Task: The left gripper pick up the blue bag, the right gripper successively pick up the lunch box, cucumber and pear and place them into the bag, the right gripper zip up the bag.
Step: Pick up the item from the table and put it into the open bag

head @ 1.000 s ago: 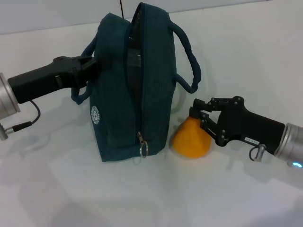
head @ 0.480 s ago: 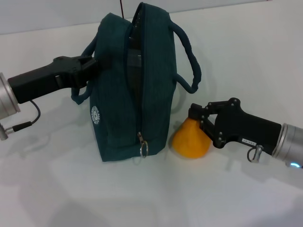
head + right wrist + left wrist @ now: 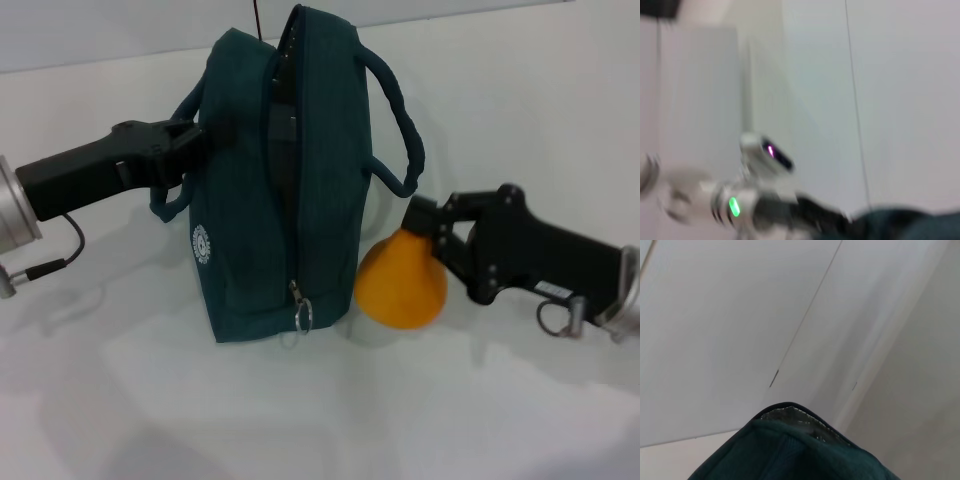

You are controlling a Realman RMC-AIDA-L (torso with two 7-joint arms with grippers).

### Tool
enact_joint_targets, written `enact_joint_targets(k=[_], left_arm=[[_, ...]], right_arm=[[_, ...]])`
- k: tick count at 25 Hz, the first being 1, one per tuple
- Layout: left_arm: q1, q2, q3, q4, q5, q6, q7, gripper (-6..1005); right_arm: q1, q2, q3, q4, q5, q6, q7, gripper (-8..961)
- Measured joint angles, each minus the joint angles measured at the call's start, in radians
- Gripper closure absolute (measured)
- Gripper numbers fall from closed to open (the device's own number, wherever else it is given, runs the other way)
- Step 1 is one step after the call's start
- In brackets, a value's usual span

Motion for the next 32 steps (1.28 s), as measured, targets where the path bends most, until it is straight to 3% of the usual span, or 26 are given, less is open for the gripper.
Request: enact_joint_targets(k=[7, 15, 25, 32], left_arm=[[0.002, 0.001, 0.0, 0.0, 0.003, 0.0, 0.007, 930], [0.003, 0.0, 0.006, 0.0, 0.003, 0.008, 0.018, 930], [-0.003, -0.002, 0.018, 0.0, -0.003, 0.069, 0.033, 929], [-0.002, -0.002, 0.035, -0.003, -0.029, 0.082, 0.055, 929]], right_arm=[[-0.011, -0.002, 0.008, -0.155, 0.01, -0.106, 0.239, 902], [0.117, 0.004, 0.011, -0.211, 0.067, -0.141, 0.448, 895], [0.256, 0.008, 0.003, -0.21, 0.153, -0.002, 0.526, 887], [0.264, 0.01, -0.013, -0.206, 0.148, 0.133, 0.542, 881]])
